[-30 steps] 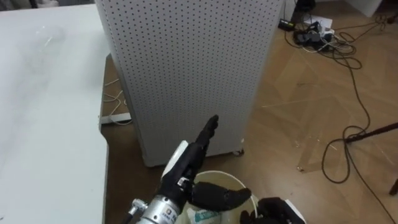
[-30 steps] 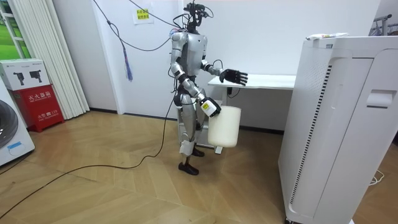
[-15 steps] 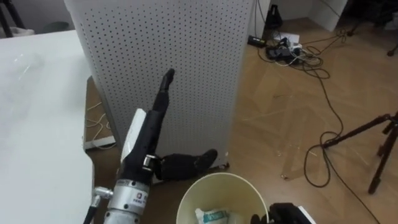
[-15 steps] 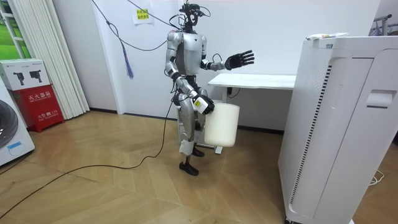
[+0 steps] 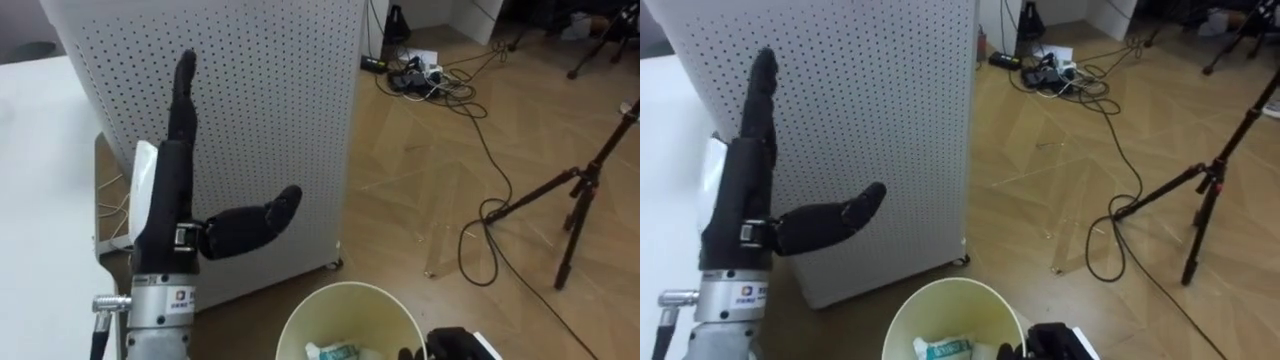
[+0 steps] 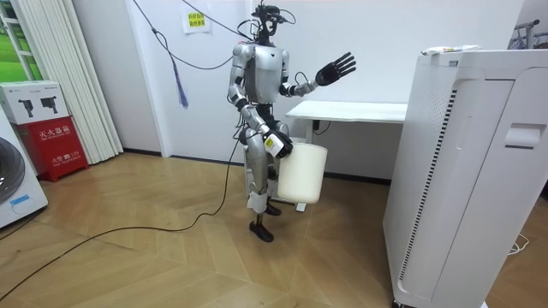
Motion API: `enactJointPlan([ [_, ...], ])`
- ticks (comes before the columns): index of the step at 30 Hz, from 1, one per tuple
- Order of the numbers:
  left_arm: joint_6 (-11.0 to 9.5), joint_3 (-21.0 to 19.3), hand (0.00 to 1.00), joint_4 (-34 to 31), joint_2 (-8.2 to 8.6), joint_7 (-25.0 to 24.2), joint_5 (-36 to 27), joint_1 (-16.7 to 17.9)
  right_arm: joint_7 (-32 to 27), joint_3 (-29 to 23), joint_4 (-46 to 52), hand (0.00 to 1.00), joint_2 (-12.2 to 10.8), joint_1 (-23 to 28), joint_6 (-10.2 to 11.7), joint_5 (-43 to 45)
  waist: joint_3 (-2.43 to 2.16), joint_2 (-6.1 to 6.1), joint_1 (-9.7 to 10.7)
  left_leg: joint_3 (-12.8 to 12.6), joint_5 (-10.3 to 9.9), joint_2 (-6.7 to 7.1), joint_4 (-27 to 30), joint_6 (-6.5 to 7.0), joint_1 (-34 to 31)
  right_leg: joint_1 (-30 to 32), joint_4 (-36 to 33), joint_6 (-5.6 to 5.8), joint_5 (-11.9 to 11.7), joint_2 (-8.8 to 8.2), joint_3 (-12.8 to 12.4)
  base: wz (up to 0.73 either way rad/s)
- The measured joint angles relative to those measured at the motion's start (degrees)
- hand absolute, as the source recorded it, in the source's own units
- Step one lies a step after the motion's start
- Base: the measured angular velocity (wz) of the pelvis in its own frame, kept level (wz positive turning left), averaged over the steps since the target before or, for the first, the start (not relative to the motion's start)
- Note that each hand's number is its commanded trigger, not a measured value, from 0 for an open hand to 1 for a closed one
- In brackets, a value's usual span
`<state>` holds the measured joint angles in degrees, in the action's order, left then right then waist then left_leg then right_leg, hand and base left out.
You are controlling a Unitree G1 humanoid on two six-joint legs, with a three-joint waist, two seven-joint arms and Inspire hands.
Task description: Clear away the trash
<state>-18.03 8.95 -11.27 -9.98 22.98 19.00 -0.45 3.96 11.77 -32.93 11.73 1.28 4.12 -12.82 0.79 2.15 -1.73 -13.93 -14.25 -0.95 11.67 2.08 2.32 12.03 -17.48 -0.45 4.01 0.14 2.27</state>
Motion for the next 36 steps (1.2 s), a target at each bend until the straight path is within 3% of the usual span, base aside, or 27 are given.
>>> enactJointPlan([
  [6, -0.01, 0.01, 0.00, -0.10, -1.74, 0.60, 6.54, 0.30, 1.18, 0.01, 0.27, 1.00, -0.25, 0.12, 0.02, 0.39, -0.09, 0.15, -0.94, -0.22, -0.14, -0.69, 1.14, -0.26, -0.79, -0.03, 0.82, -0.64, 0.01, 0.07, 2.71, -0.03],
  [9, -0.01, -0.52, 0.00, -0.09, -2.59, 1.00, 6.70, 0.86, 1.53, 0.02, 0.34, 1.00, -0.23, 0.35, 0.05, 0.62, -0.07, 0.10, -1.46, -0.20, -0.22, -1.08, 6.86, -0.39, -2.16, -1.78, 1.87, -1.67, 0.04, -0.67, 6.03, -0.10],
  [10, -0.05, -0.93, 0.00, -0.09, -2.57, 1.20, 6.94, 0.73, 1.82, 0.01, 0.34, 1.00, -0.20, 0.58, 0.12, 0.61, -0.01, 0.15, -1.52, 0.31, -0.21, -1.40, 12.47, -0.40, -4.40, -2.65, 2.10, -1.92, 0.15, -1.50, 5.93, 0.14],
  [11, -0.05, -1.18, 0.00, -0.04, -2.58, 1.30, 7.13, 0.53, 1.89, 0.01, 0.33, 1.00, -0.18, 0.57, 0.13, 0.62, 0.17, 0.31, -1.50, 1.15, 0.11, -1.50, 16.86, -0.91, -6.67, -2.96, 2.10, -2.03, 0.31, -1.92, 5.56, 0.14],
  [12, -0.18, -1.46, 0.00, 0.02, -2.55, 1.69, 8.02, 0.55, 2.13, -0.02, 0.12, 1.00, -0.11, 0.62, 0.16, 0.63, 0.28, 0.63, -1.79, 5.01, -0.54, -1.14, 19.79, -1.48, -10.26, -3.58, 2.38, -1.88, 0.80, -2.33, 4.22, 0.17],
  [13, -0.47, -1.46, 0.00, -0.02, -2.27, 1.79, 8.52, 0.29, 2.28, -0.13, -0.16, 1.00, 0.35, 0.62, 0.22, 0.63, 0.32, 0.46, -1.83, 7.78, -0.40, -0.41, 15.19, -1.81, -13.12, -3.72, 2.96, -1.90, 1.49, -2.34, 4.01, 0.17],
  [14, -1.13, -1.43, 0.00, -0.05, -1.93, 1.91, 8.72, 0.25, 2.40, -0.13, -0.25, 1.00, 0.82, 0.94, 0.20, 0.67, 0.28, 0.01, -2.13, 10.45, 1.19, -0.07, 10.04, -3.51, -15.99, -3.55, 2.13, -0.75, 2.70, -2.23, 3.82, 0.12],
  [16, -1.96, -2.11, 0.00, -0.08, -1.91, 2.55, 8.85, 0.36, 2.47, -0.19, -0.25, 1.00, 1.05, 1.60, 0.18, 1.86, 0.21, -0.42, -3.23, 11.60, 6.39, -0.66, 8.23, -2.64, -18.59, -3.01, -1.60, 0.18, 4.86, -2.02, 3.11, -0.06],
  [17, -2.15, -3.06, 0.00, -0.35, -2.17, 3.26, 9.42, 0.19, 2.74, -0.25, -0.06, 1.00, 0.99, 2.34, 0.18, 2.31, -0.02, -0.33, -3.04, 8.90, 8.87, -1.61, 8.65, -0.74, -18.42, -2.69, -7.69, 1.32, 7.68, -2.83, 5.06, 0.23],
  [18, -2.13, -3.32, 0.00, -0.33, -2.22, 3.46, 9.76, -0.09, 2.95, -0.26, -0.15, 1.00, 1.06, 3.02, 0.20, 2.21, -0.05, 0.14, -2.48, 7.21, 9.05, -1.71, 9.07, -0.43, -18.23, -3.39, -10.73, 1.55, 9.99, -3.93, 6.12, 0.68],
  [19, -2.28, -3.39, 0.00, -0.37, -2.14, 3.97, 10.05, -0.16, 3.10, -0.48, -0.59, 1.00, 1.39, 4.33, 0.20, 1.88, -0.42, 1.38, -2.56, 3.36, 8.78, -1.71, 9.47, 0.12, -17.25, -5.05, -15.00, 2.94, 14.32, -6.11, 7.44, 0.67],
  [20, -2.46, -3.56, 0.00, -0.38, -2.09, 4.66, 10.64, -0.07, 2.95, -0.77, -1.07, 1.00, 1.80, 4.60, 0.20, 1.74, -0.40, 2.04, -3.34, 0.77, 7.64, -1.75, 11.38, 0.63, -16.82, -6.24, -16.31, 2.96, 16.92, -7.88, 8.14, 0.38],
  [21, -2.48, -3.84, 0.00, -0.60, -2.22, 4.97, 10.92, 0.05, 2.93, -0.90, -1.24, 1.00, 2.13, 4.24, 0.19, 1.76, -0.15, 1.93, -3.85, 0.08, 6.71, -1.87, 13.53, 0.62, -17.08, -6.11, -16.25, 2.75, 17.65, -8.39, 8.21, -0.10],
  [22, -2.51, -4.63, 0.00, -1.45, -2.59, 5.29, 11.85, 0.06, 2.90, -0.81, -1.27, 1.00, 2.55, 3.57, 0.19, 1.77, -0.12, 1.31, -4.93, 0.43, 5.05, -1.49, 16.88, 0.54, -18.98, -6.11, -15.17, 1.03, 19.46, -7.79, 6.79, -0.34],
  [23, -2.78, -4.77, 0.00, -2.44, -2.67, 5.32, 12.22, -0.08, 3.05, -0.58, -1.32, 1.00, 2.84, 3.60, 0.16, 1.77, -0.39, 0.23, -5.21, 1.89, 4.14, -0.62, 17.56, 0.76, -19.41, -6.34, -14.85, 1.72, 19.96, -7.52, 5.61, -0.26],
  [24, -3.16, -4.77, 0.00, -2.98, -2.64, 5.32, 12.20, -0.11, 3.12, -0.58, -1.31, 1.00, 2.70, 3.91, 0.16, 1.77, -0.55, 0.04, -5.14, 2.43, 3.85, 0.13, 17.00, 1.07, -19.08, -7.00, -14.58, 2.02, 20.13, -7.84, 5.47, -0.13],
  [25, -4.06, -4.76, 0.00, -3.97, -2.66, 5.42, 12.42, -0.57, 3.11, -0.58, -1.31, 1.00, 2.29, 4.42, 0.13, 1.80, -0.65, -0.05, -4.73, 2.26, 3.20, 1.08, 15.91, 1.28, -17.57, -8.01, -14.98, 2.56, 20.43, -9.28, 5.48, 0.00],
  [26, -4.94, -4.75, 0.00, -4.11, -2.66, 5.72, 12.75, -1.91, 3.10, -0.49, -1.29, 1.00, 2.06, 4.43, 0.09, 1.81, -0.38, 0.43, -4.49, 1.68, 2.28, 2.40, 15.72, 2.07, -16.43, -7.62, -18.42, 3.18, 20.78, -10.89, 5.72, -0.04],
  [27, -5.04, -4.68, 0.00, -4.07, -2.67, 5.85, 13.25, -2.54, 3.12, -0.47, -1.29, 1.00, 2.03, 4.40, 0.09, 1.81, -0.28, 0.55, -4.22, 1.39, 1.97, 2.86, 15.81, 2.52, -15.94, -6.69, -21.02, 3.46, 20.61, -11.60, 5.77, 0.00],
  [28, -5.11, -4.63, 0.00, -4.08, -2.88, 6.49, 14.15, -2.99, 3.06, -0.04, -1.30, 1.00, 2.00, 4.42, 0.09, 1.82, -0.08, 0.80, -3.57, 0.67, 1.41, 3.14, 16.08, 2.74, -14.74, -5.24, -25.75, 4.54, 19.19, -12.77, 5.70, -0.04],
  [29, -5.23, -4.63, 0.00, -4.07, -2.97, 6.89, 14.61, -3.07, 3.08, 0.06, -1.35, 1.00, 1.99, 4.43, 0.09, 1.83, -0.18, 0.46, -3.31, 0.68, 0.96, 3.28, 16.06, 2.91, -14.04, -4.84, -27.84, 4.77, 18.12, -13.21, 5.75, -0.04],
  [30, -5.44, -4.55, 0.00, -4.04, -2.96, 7.65, 15.65, -3.46, 3.00, 0.20, -1.38, 1.00, 1.98, 4.55, 0.09, 1.85, -0.09, -0.33, -2.97, 1.06, 0.00, 3.15, 16.08, 3.11, -12.55, -3.81, -31.34, 4.79, 15.58, -13.22, 5.63, -0.06],
  [31, -5.78, -4.36, 0.00, -4.08, -3.03, 8.42, 16.08, -3.90, 2.92, 0.24, -1.37, 1.00, 1.97, 4.57, 0.10, 1.80, 0.37, -0.88, -2.38, 1.92, -0.86, 2.57, 15.89, 3.07, -11.43, -2.74, -32.07, 4.90, 15.11, -12.55, 5.09, -0.08],
  [32, -5.93, -4.32, 0.00, -4.08, -3.26, 9.05, 16.09, -4.03, 2.91, 0.31, -1.35, 1.00, 1.91, 4.47, 0.11, 1.78, 0.47, -1.04, -2.37, 2.18, -1.06, 2.22, 15.75, 3.01, -11.17, -1.95, -31.36, 4.93, 15.74, -12.01, 4.75, 0.00],
  [34, -6.00, -4.37, 0.00, -3.92, -4.82, 10.73, 15.33, -4.48, 3.00, 0.37, -0.79, 1.00, 1.87, 4.61, 0.15, 2.22, 0.88, -1.71, -1.03, 3.64, -1.24, 1.20, 15.08, 2.81, -10.91, 0.91, -21.15, 4.35, 16.23, -9.45, 4.51, 0.32],
  [35, -5.99, -4.37, 0.00, -3.91, -5.43, 11.34, 15.36, -4.48, 3.03, 0.37, -0.57, 1.00, 1.94, 4.70, 0.18, 3.09, 0.86, -1.61, -0.18, 4.15, -1.43, 1.29, 14.80, 2.51, -10.82, 1.24, -13.45, 3.91, 11.99, -8.32, 4.00, 0.49],
  [36, -5.99, -4.33, 0.00, -3.83, -5.45, 11.48, 15.45, -4.48, 2.94, 0.36, -0.59, 1.00, 1.92, 4.79, 0.17, 3.47, 0.86, -1.88, 0.13, 5.18, -1.58, 1.34, 14.81, 2.33, -10.72, 1.20, -12.07, 3.33, 8.07, -7.79, 3.95, 0.46],
])
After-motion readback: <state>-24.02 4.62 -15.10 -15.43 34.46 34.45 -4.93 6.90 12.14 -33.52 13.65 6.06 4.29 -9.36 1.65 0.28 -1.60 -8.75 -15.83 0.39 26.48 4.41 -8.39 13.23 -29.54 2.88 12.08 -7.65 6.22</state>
